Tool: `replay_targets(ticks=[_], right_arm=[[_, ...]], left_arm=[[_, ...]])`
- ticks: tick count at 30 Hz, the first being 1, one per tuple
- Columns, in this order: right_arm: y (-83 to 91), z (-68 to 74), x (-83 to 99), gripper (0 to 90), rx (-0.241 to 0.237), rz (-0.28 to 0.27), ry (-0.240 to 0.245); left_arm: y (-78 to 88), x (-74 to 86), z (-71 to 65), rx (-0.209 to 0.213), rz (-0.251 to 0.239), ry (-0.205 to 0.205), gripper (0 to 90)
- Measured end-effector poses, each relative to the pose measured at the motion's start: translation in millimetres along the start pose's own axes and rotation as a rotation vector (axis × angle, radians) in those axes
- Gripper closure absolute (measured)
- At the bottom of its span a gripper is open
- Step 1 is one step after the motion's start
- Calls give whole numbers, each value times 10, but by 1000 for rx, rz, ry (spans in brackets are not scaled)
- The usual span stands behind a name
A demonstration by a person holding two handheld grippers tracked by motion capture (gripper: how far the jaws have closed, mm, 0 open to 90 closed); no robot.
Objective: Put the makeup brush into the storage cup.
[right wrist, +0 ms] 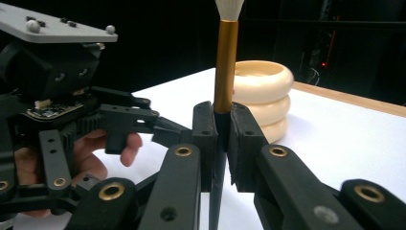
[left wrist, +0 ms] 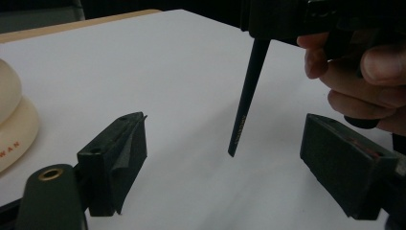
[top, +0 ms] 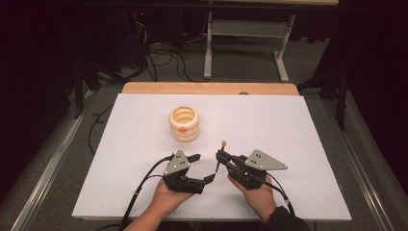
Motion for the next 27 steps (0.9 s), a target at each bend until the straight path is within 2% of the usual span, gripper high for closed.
replay_targets(ticks=[6, 11, 22, 27], right_arm=[[-52, 56, 11, 850, -20, 8, 3], [-84, 91, 20, 850, -36, 14, -14], [-139, 151, 28, 849, -62, 18, -9], [-152, 167, 33, 848, -65, 24, -9]], left_arm=[[3, -10, -9, 9, -9, 7, 201], [9, -16, -19, 27, -18, 7, 268], [45, -22, -23, 68, -32, -15, 577], [57, -29, -19, 75, -37, -12, 670]])
Point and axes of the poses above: each handheld gripper's, and its own axes: y roughly backward along the jaws, x roughly out of its underside, z roughly to its left, the point moved 1 cm from there along -y, roughly forward along the jaws, and after that the axes turned 7 degrees about -x, right-handed, at the moved point
